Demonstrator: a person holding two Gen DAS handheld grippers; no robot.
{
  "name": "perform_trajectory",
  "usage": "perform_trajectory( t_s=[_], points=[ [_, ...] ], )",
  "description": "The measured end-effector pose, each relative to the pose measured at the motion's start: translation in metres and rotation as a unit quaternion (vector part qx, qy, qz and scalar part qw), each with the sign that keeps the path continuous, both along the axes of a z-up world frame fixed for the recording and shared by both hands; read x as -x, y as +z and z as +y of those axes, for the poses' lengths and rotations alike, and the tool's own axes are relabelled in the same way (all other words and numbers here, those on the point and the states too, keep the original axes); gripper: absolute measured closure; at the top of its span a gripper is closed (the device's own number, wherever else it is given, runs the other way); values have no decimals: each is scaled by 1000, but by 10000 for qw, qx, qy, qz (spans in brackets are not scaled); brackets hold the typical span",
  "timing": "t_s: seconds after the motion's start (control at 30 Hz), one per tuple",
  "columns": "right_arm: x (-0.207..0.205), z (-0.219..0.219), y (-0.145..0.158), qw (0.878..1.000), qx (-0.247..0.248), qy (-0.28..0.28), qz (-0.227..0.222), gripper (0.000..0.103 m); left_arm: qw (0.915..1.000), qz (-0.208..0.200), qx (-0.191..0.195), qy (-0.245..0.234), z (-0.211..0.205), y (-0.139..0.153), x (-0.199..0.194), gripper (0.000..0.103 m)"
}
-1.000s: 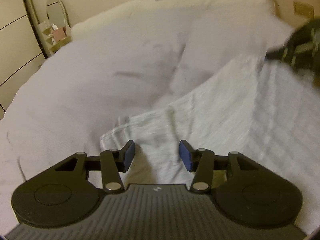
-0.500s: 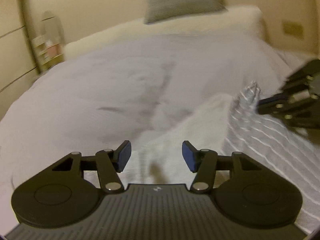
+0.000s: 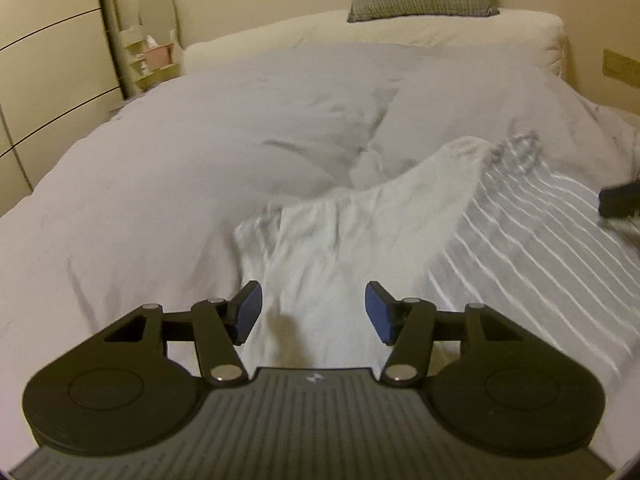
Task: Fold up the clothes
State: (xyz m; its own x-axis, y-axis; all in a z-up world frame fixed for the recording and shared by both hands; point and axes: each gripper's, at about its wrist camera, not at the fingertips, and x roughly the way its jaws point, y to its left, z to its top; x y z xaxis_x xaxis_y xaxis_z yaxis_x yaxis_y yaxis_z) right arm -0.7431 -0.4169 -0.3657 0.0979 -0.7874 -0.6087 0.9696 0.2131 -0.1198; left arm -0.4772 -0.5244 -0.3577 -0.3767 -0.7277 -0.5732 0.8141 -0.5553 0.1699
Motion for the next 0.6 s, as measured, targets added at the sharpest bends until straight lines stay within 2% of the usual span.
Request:
perform_trajectory(
  t_s=[0.17,0.23,0.33,0.47,0.53,0.57,0.6],
  points=[
    [-12,35,-12,9998,-167,-20,-133,90,9993,-241,-164,225,40,-25,-20,46],
    [-12,43,-10,9996,-168,-134,-167,89,9986,-148,-212,458,43,-27,-30,44],
    [-13,56,-8,9991,-243,-288,-215,77,9964,61,-340,780,46,-25,-44,42],
    [-10,77,-1,9965,-160,-665,-476,55,9917,158,-353,1224,68,-18,-61,44],
    [-10,91,4,9935,-26,-885,-720,49,9891,372,-377,1374,89,-13,-69,39],
    [-11,98,6,9916,43,-973,-849,37,9884,423,-349,1416,99,-11,-70,31],
    [-14,104,7,9903,102,-1049,-908,23,9876,463,-311,1466,108,-10,-71,19]
  ],
)
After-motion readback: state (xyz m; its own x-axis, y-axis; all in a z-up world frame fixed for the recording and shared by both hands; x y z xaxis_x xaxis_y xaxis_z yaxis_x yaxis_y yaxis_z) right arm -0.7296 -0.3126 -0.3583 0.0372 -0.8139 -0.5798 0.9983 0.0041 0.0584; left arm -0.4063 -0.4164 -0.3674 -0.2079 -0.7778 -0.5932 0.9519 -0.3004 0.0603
